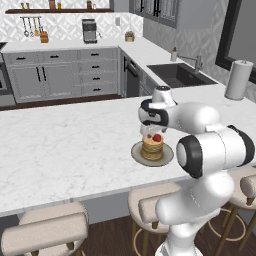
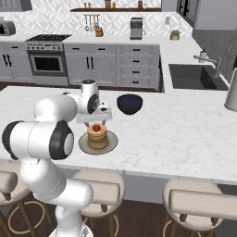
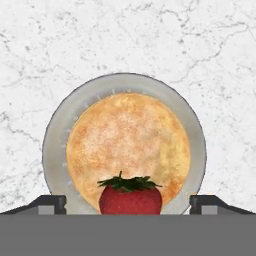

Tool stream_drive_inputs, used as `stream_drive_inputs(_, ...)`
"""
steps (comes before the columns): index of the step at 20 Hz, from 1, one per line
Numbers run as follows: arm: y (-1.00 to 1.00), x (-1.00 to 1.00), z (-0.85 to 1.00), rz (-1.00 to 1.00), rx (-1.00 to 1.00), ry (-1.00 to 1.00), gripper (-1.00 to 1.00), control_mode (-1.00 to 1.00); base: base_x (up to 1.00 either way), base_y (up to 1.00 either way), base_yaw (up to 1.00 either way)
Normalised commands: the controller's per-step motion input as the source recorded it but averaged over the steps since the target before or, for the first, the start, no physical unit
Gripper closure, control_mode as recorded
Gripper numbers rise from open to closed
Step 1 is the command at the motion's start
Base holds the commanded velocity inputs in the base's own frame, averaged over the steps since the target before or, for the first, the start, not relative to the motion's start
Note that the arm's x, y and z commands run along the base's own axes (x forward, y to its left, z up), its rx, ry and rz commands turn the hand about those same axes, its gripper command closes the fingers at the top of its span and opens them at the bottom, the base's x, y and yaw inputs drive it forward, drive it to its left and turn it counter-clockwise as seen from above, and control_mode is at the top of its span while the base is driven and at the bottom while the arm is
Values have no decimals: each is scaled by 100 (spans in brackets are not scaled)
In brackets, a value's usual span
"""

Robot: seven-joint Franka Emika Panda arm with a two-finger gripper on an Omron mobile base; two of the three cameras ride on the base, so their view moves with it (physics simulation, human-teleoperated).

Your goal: Take the strawberry from the fridge and place it on top of the pancake, located on the dining counter.

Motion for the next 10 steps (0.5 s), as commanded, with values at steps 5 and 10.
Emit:
stream_drive_inputs(5, -2, -19, 61, 0, 0, 0, -100, -100, 0, 0, 0)
stream_drive_inputs(10, -19, -60, 61, -3, 2, 7, -100, -100, 0, 0, 0)
